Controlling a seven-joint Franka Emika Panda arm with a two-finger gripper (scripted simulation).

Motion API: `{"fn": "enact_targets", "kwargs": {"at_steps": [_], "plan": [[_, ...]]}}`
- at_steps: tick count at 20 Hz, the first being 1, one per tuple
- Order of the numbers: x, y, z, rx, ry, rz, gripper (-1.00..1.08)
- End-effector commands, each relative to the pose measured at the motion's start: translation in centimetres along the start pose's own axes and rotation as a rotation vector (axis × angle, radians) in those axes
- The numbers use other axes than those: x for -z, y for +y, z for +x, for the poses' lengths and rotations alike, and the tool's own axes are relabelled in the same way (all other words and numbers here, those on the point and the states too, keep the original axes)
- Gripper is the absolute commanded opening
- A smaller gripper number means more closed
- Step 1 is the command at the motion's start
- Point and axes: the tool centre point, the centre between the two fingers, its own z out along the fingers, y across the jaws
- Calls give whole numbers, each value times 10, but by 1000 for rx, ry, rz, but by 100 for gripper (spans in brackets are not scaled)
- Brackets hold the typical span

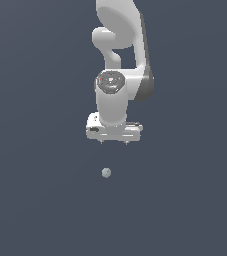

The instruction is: Pick up the object and move it to a goal position.

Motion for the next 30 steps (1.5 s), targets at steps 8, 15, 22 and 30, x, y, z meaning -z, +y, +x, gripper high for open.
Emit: {"fn": "enact_targets", "kwargs": {"at_steps": [8, 15, 22, 30], "plan": [[-35, 15, 50, -110, 17, -12, 100], [-60, 24, 77, -175, 29, -19, 100], [-72, 29, 88, -205, 35, -23, 100], [-80, 29, 88, -206, 34, -24, 100]]}}
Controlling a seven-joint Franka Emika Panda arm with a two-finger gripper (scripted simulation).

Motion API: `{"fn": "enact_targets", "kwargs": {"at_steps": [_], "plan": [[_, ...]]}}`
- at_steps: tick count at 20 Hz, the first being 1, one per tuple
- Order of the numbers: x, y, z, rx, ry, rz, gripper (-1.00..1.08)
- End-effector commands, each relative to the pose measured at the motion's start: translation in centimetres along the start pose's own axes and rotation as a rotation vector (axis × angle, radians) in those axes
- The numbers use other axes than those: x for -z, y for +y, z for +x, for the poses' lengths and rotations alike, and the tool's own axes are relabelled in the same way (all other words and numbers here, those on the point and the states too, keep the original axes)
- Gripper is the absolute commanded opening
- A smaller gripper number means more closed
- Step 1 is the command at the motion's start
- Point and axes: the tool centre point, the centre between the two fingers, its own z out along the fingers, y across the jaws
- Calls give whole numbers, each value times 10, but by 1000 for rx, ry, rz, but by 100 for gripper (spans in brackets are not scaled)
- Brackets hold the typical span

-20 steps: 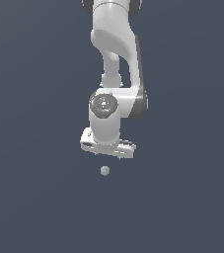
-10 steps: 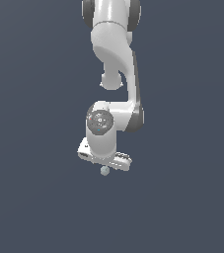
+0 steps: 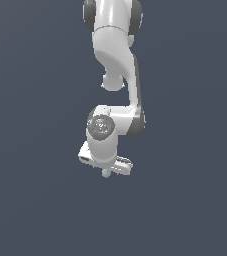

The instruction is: Pick up the object and move it to a goal position.

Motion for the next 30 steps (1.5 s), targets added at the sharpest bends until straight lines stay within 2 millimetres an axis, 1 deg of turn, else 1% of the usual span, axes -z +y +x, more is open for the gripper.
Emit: {"fn": "enact_targets", "kwargs": {"at_steps": [1, 8, 11, 14, 15, 26, 30], "plan": [[-7, 0, 0, 0, -1, 0, 100], [-43, 0, -1, -2, 0, 0, 100], [-48, 0, 0, -2, 0, 0, 100], [-48, 0, 1, -2, 0, 0, 100], [-48, 0, 1, -2, 0, 0, -100], [-48, 0, 0, -2, 0, 0, -100], [-42, -11, -4, -2, 0, 0, -100]]}}
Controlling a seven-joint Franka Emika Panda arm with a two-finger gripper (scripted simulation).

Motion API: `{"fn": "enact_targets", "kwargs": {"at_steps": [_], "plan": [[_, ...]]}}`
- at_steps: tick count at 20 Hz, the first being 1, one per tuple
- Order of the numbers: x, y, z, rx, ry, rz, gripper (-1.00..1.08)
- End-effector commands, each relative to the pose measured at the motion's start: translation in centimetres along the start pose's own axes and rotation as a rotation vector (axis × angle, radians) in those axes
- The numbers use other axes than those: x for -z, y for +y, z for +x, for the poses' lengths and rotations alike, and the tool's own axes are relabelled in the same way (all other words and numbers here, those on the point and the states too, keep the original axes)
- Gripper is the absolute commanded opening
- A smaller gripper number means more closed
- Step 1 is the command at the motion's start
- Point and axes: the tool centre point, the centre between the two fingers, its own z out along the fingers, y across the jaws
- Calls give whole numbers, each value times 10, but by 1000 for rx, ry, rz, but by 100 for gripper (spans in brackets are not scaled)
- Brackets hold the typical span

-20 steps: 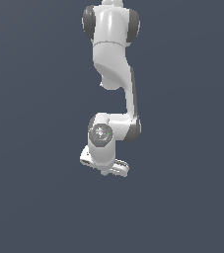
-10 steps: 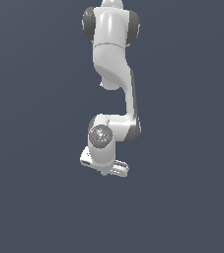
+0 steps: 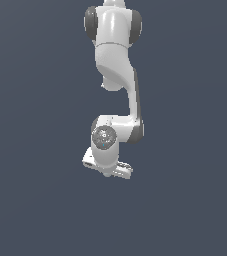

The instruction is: Pick up the object and move it to a goal position.

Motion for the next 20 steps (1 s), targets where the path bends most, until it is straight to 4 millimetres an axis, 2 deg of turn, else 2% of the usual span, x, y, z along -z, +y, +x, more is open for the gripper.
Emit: {"fn": "enact_targets", "kwargs": {"at_steps": [1, 6, 20], "plan": [[6, -11, -3, 2, 1, 1, -100], [25, -48, -16, 2, 1, 1, -100], [99, -190, -64, 2, 2, 1, -100]]}}
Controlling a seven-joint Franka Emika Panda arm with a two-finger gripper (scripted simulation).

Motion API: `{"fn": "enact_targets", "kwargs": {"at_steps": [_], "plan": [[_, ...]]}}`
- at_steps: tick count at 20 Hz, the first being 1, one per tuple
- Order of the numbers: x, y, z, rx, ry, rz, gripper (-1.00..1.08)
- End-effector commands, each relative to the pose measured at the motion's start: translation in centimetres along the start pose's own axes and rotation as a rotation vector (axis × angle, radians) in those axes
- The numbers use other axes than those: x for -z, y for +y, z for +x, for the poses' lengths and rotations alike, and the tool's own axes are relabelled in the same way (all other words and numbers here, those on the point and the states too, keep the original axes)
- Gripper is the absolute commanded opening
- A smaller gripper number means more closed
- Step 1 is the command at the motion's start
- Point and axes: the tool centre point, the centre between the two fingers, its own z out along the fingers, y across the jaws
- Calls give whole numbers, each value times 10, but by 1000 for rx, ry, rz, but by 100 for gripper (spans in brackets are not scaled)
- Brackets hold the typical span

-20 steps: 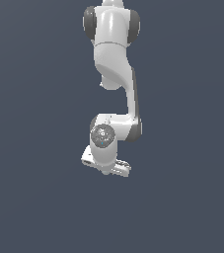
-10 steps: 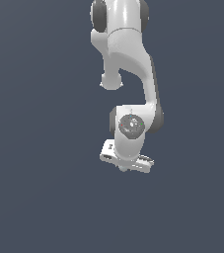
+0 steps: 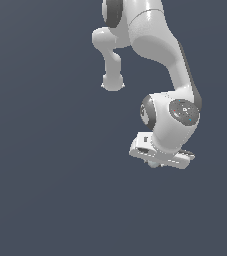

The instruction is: Pick up the object and move it to a goal position.

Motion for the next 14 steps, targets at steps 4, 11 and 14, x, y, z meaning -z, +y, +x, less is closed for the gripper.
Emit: {"fn": "enact_targets", "kwargs": {"at_steps": [4, 11, 14], "plan": [[24, -47, -14, -1, 0, 0, -100], [37, -72, -20, -1, 0, 0, -100], [38, -74, -20, -1, 0, 0, -100]]}}
